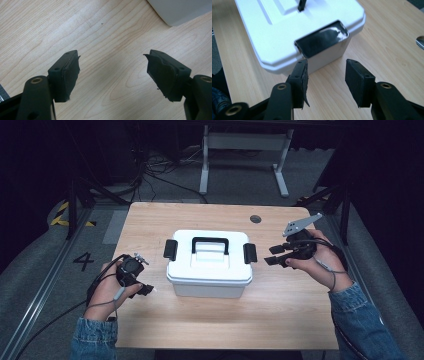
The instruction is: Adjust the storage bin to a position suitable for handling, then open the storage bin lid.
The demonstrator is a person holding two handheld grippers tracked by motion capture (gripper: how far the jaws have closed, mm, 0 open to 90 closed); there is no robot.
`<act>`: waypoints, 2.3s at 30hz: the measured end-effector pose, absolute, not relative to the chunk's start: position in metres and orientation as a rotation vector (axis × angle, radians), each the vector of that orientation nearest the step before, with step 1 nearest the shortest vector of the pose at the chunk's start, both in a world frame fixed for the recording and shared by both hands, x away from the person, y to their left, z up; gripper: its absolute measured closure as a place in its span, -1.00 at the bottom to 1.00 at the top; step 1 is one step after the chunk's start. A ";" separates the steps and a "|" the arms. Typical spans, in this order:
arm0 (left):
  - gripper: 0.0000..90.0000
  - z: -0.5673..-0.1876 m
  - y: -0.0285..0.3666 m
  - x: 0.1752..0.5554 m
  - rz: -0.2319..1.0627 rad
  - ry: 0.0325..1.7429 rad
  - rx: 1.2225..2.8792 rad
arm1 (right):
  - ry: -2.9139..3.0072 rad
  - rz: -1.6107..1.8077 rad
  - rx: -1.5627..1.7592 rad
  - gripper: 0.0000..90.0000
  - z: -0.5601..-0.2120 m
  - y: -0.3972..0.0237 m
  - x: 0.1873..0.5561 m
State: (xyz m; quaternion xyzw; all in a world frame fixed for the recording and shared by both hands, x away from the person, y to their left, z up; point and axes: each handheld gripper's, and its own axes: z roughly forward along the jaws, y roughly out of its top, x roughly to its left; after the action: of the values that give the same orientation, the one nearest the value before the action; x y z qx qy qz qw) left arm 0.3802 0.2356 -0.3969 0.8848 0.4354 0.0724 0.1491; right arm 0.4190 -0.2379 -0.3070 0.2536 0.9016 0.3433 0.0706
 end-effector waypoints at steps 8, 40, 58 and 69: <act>-0.40 -0.397 0.237 0.380 0.208 1.245 2.543 | 2.738 1.055 0.746 0.18 -0.289 -0.211 0.432; -0.38 -0.402 0.240 0.388 0.161 1.222 2.543 | 2.857 1.027 0.572 0.10 -0.297 -0.107 0.478; -0.39 -0.404 0.243 0.385 0.162 1.220 2.542 | 2.941 0.969 0.547 0.41 -0.313 -0.075 0.489; -0.40 -0.405 0.241 0.385 0.163 1.209 2.550 | 2.979 0.919 0.421 0.76 -0.305 -0.073 0.481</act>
State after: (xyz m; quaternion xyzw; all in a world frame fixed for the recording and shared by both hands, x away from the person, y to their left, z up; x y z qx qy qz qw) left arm 0.3845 0.2412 -0.4046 0.8909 0.4225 0.0569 0.1566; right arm 0.4808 -0.0733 -0.3055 0.1337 0.9469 0.2923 -0.0020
